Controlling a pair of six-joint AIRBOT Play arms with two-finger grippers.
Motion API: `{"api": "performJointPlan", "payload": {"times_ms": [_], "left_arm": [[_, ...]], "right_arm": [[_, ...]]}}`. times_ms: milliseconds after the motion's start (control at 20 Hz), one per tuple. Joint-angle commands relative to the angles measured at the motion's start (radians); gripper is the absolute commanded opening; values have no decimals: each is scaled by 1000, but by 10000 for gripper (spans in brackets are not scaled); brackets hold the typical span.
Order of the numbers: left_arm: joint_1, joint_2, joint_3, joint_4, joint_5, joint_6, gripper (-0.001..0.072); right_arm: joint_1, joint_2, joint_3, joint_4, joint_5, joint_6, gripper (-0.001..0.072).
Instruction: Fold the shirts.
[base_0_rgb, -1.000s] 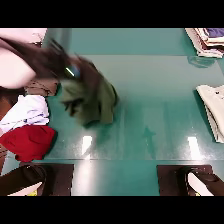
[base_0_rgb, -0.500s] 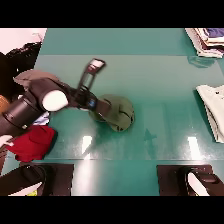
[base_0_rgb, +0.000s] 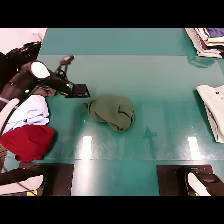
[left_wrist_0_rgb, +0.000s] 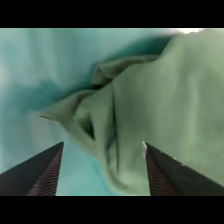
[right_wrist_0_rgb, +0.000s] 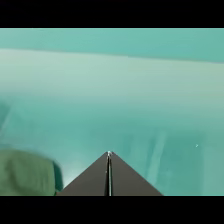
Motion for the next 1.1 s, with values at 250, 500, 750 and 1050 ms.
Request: {"api": "performJointPlan", "payload": {"times_ms": [250, 500, 750, 1050], "left_arm": [[40, -208, 2, -267, 11, 144, 153], [67, -202, 84, -179, -24, 142, 21], [93, -143, 279, 3, -116, 143, 22], [93, -132, 309, 4, -119, 143, 22]], "right_arm": [[0, -77, -1, 11, 82, 12, 19], [0, -200, -2, 10, 225, 12, 19], [91, -386, -193, 74, 184, 11, 416], [338, -659, -412, 514, -165, -163, 449]]}}
